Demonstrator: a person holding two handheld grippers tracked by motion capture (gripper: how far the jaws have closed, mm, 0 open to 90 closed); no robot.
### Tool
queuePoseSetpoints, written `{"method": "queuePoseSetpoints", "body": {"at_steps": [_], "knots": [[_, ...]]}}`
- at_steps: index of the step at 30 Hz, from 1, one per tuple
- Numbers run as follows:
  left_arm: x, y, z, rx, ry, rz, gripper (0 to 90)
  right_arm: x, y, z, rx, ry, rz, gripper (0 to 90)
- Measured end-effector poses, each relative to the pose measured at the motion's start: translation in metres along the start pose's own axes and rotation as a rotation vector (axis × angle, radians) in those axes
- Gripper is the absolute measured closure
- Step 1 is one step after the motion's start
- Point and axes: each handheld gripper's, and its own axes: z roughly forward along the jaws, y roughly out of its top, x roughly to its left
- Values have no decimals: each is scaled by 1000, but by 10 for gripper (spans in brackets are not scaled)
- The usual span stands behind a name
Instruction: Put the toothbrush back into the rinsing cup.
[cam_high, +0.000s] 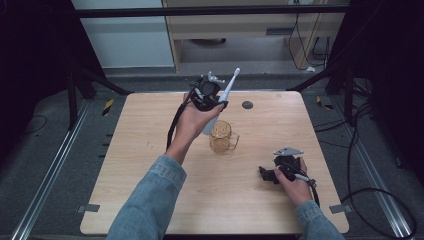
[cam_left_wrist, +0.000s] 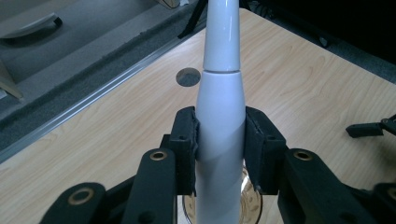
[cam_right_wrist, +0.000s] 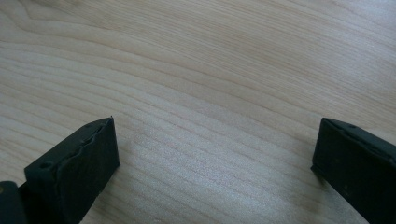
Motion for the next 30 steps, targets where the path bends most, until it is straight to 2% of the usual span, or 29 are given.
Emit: {"method": "queuePoseSetpoints", "body": {"at_steps": [5, 13, 20, 22, 30], "knots": [[0, 3, 1, -34, 4, -18, 667, 0, 0, 0, 0, 2, 1, 5], [-2, 5, 3, -81, 12, -18, 667, 0, 0, 0, 0, 3, 1, 5], [-2, 6, 3, -95, 17, -6, 667, 0, 0, 0, 2, 6, 6, 5], [-3, 6, 5, -82, 15, 2, 667, 0, 0, 0, 3, 4, -1, 5], [-3, 5, 12, -96, 8, -3, 667, 0, 0, 0, 1, 7, 6, 5]]}}
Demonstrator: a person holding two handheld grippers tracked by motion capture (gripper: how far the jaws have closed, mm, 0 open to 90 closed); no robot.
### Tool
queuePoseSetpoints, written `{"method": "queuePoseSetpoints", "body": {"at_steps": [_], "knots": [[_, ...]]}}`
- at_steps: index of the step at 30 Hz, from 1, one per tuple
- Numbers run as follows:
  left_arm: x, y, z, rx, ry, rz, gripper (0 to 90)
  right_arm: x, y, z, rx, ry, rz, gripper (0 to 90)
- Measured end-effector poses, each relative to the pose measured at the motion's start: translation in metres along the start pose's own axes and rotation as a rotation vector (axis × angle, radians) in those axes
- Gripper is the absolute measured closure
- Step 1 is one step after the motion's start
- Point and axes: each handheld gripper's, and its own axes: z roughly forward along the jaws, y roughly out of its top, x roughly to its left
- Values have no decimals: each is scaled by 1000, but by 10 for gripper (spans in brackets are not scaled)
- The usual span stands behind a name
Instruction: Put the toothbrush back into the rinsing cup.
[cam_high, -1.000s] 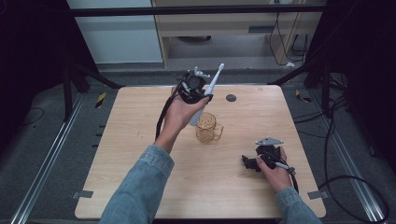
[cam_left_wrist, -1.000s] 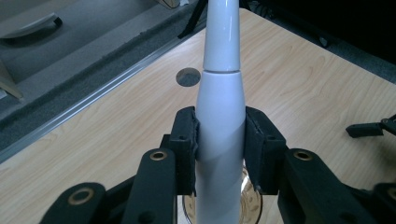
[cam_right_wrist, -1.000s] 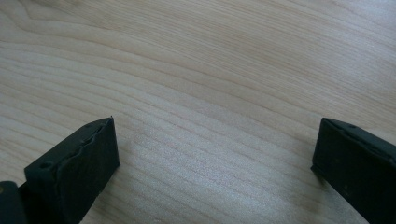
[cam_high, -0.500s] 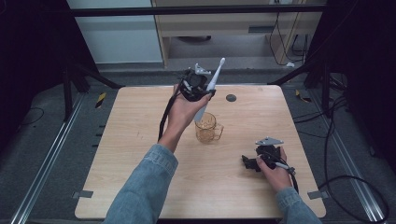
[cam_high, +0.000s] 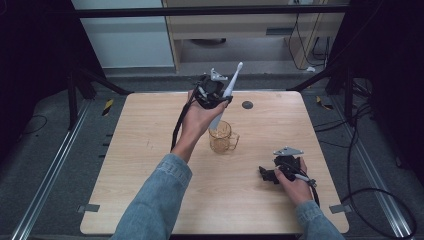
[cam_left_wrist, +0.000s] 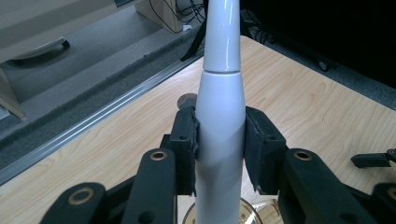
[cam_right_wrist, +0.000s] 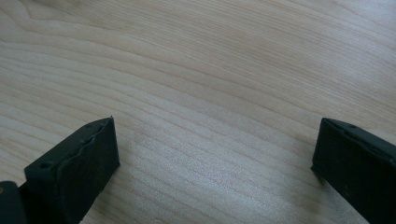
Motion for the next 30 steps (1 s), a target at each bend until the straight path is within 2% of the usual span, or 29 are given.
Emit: {"method": "queuePoseSetpoints", "body": {"at_steps": [4, 15, 18, 19, 21, 26, 30], "knots": [[-1, -3, 7, -26, -4, -7, 667, 0, 0, 0, -1, 0, -1, 5], [0, -17, 20, -21, 1, 1, 667, -1, 0, 0, -2, 0, -12, 5], [7, -22, 20, -37, -8, -36, 667, -1, 0, 0, -2, -1, -13, 5], [7, -22, 20, -37, -8, -36, 667, -1, 0, 0, -2, -1, -13, 5], [3, -24, 22, -31, 6, -4, 667, -1, 0, 0, -3, 0, -13, 5], [-4, -28, 27, -50, -9, 28, 667, -1, 0, 0, -3, 1, -12, 6], [-4, -31, 31, -50, -12, 14, 667, -1, 0, 0, -3, 2, -13, 6]]}}
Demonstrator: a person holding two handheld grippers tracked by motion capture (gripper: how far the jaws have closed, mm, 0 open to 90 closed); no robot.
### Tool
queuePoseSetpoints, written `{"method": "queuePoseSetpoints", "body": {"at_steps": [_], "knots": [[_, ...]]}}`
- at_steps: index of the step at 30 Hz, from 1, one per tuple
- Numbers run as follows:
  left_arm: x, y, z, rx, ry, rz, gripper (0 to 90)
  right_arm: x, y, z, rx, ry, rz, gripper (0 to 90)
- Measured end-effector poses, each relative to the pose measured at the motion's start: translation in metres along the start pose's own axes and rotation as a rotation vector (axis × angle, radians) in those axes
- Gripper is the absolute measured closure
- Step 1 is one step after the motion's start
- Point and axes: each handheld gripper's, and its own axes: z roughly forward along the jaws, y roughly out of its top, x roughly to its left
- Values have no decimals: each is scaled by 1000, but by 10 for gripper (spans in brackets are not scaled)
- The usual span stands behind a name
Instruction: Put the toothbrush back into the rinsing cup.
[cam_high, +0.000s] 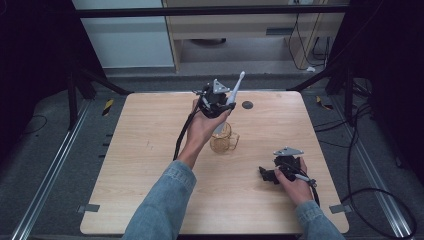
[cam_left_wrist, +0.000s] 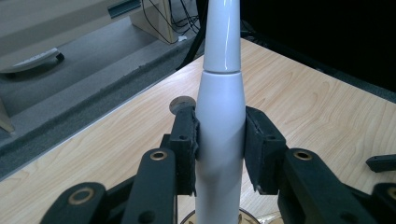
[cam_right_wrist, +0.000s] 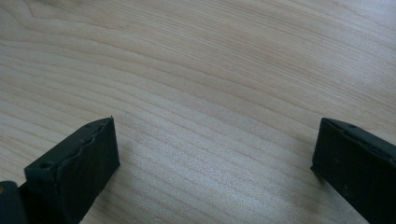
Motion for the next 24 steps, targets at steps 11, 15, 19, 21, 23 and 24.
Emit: {"method": "queuePoseSetpoints", "body": {"at_steps": [11, 15, 19, 21, 23, 24], "knots": [[3, -12, 5, -4, -11, -39, 667, 0, 0, 0, 0, 4, -1, 4], [3, -16, 6, -7, -9, -45, 668, 0, 0, 0, 2, 3, -3, 4], [2, -22, 6, -4, 2, -42, 667, 0, 0, 0, 1, 6, 1, 3], [3, -27, 7, -4, 7, -46, 668, 0, 0, 0, 0, 8, 2, 3], [3, -29, 7, -6, 5, -51, 668, 0, 0, 0, 1, 8, 2, 3], [3, -32, 8, 0, 3, -49, 668, 0, 0, 0, 2, 9, 3, 4]]}}
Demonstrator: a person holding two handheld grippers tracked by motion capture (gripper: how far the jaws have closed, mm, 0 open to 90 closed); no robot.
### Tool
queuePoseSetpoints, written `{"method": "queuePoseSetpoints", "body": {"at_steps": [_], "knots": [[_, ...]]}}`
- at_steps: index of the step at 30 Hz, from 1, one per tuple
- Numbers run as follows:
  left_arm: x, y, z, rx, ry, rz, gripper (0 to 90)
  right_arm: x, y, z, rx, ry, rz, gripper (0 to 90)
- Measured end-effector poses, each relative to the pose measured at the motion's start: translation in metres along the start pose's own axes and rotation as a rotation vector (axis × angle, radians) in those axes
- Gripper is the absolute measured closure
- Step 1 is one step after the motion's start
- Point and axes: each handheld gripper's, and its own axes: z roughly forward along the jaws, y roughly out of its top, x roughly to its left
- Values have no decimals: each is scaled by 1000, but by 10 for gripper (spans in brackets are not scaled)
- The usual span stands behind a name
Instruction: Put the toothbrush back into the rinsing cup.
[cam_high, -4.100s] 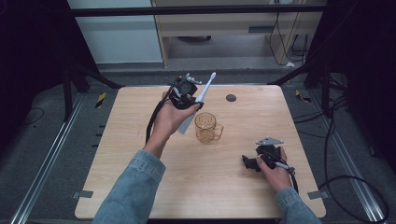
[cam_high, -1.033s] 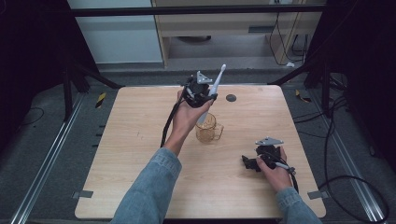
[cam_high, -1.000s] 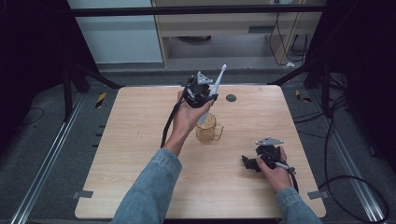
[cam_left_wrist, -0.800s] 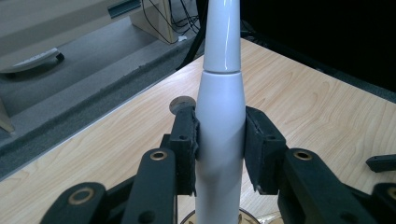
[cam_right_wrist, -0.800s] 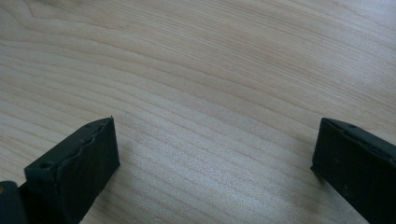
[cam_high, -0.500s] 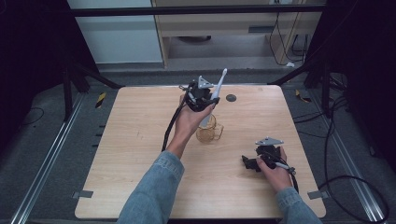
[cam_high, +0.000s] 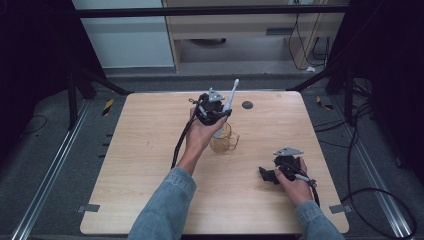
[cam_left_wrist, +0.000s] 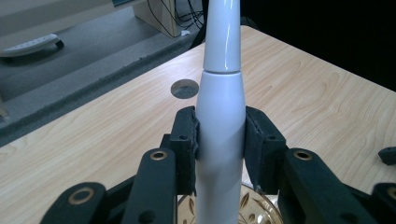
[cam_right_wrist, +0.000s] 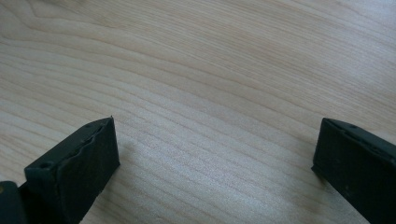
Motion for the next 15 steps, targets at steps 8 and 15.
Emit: {"method": "queuePoseSetpoints", "body": {"at_steps": [8, 15], "knots": [[-1, -8, -1, -5, 1, 9, 667, 0, 0, 0, -1, -5, -10, 3], [-1, -11, -1, -6, -2, 17, 667, 0, 0, 0, -1, -5, -12, 3]]}}
